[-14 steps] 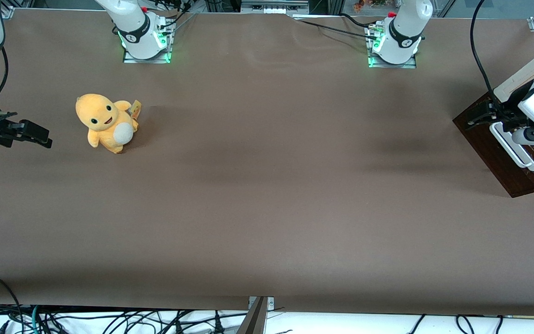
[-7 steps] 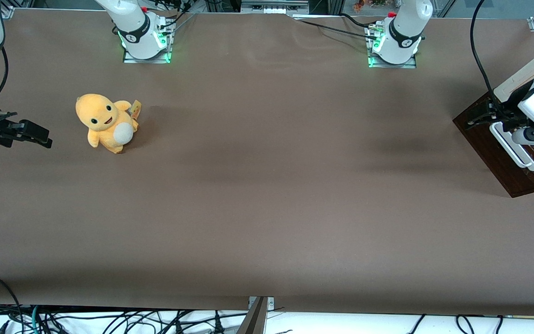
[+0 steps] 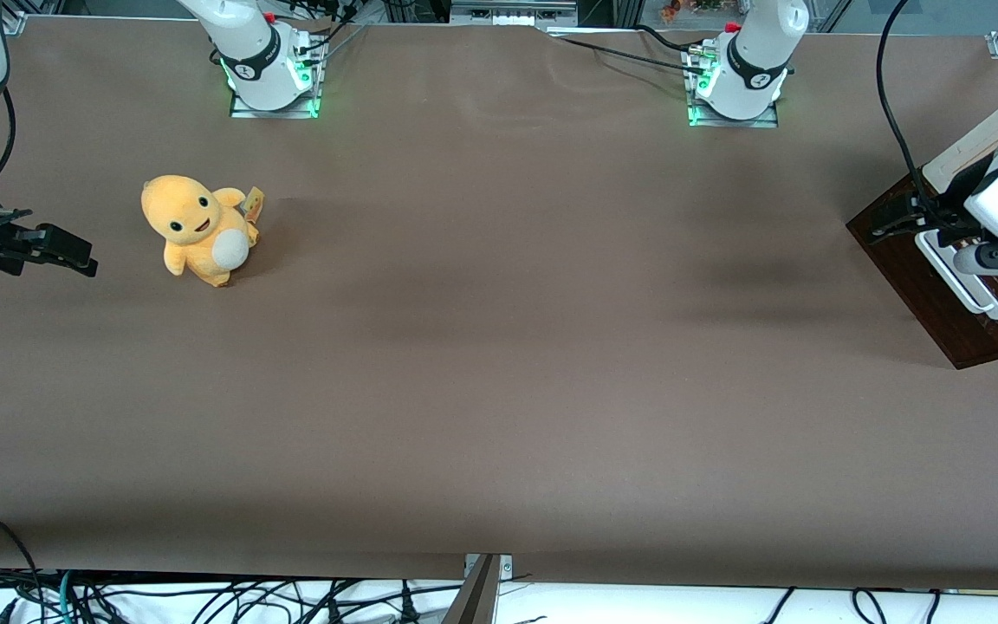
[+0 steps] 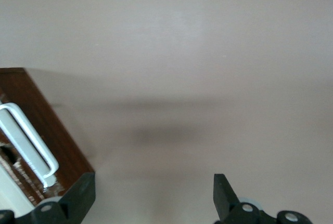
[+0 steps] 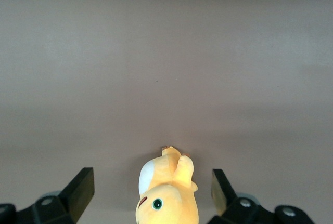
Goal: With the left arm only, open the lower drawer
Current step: 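Move the left gripper down toward the lower drawer's white handle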
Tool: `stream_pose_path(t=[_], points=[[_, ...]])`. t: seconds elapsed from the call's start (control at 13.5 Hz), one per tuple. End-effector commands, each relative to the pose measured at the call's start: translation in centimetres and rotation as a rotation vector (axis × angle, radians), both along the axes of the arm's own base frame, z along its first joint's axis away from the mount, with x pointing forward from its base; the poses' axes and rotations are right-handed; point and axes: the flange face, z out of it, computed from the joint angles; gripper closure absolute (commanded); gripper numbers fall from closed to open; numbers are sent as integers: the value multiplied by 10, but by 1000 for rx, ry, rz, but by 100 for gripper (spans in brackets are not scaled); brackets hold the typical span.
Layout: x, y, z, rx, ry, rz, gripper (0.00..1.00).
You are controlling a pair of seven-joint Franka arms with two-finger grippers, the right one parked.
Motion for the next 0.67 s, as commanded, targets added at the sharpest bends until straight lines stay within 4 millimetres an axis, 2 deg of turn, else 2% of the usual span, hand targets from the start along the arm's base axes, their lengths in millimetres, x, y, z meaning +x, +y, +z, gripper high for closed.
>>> stream_pose_path(t=[0.0, 0.22, 0.37, 0.59], points=[[10, 1, -35, 90, 72, 30, 0], [20, 19, -104, 243, 253, 61, 0], [27, 33, -159, 334, 361, 59, 0], [28, 57, -218, 553, 491, 55, 0]])
